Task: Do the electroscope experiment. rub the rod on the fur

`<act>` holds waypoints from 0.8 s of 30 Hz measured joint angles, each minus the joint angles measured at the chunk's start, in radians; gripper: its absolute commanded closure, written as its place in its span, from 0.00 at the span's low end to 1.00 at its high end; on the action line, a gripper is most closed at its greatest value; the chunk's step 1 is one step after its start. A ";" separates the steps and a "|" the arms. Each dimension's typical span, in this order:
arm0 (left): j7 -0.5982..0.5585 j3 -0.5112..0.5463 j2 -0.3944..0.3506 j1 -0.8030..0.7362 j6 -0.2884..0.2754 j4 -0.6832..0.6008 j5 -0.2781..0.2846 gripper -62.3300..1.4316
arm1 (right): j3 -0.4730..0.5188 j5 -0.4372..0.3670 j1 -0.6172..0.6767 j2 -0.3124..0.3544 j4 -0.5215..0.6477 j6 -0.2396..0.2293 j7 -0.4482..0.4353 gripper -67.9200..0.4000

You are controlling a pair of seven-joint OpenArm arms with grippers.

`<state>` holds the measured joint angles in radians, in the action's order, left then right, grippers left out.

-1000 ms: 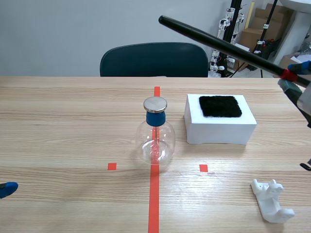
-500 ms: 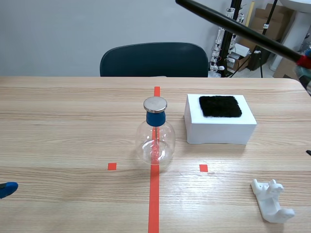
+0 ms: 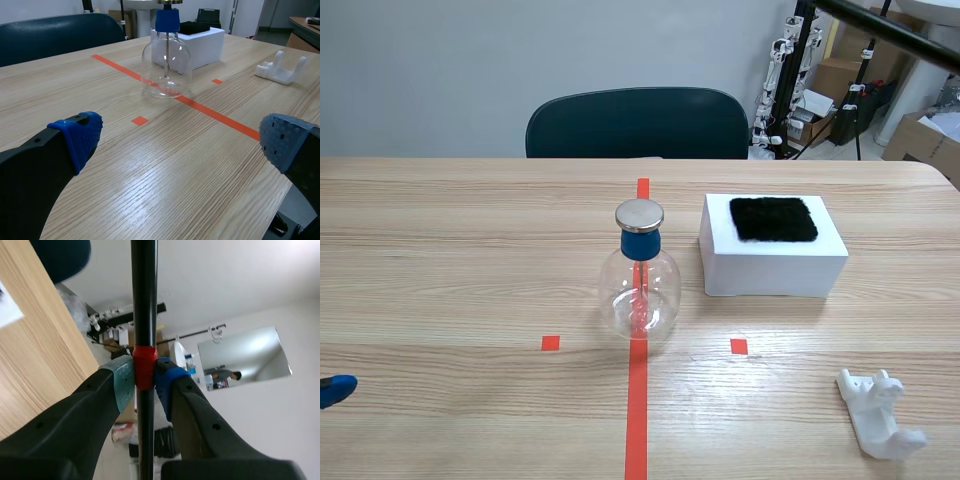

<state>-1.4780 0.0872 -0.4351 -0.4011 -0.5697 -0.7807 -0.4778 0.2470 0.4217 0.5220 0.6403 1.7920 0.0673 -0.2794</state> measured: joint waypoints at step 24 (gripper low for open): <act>0.000 0.000 0.000 0.000 0.000 0.000 0.000 0.00 | -0.005 0.244 -0.055 0.021 -0.150 -0.008 0.022 0.96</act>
<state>-1.4780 0.0872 -0.4355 -0.4011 -0.5697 -0.7807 -0.4778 0.2420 0.6659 0.4667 0.6613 1.6421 0.0597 -0.2577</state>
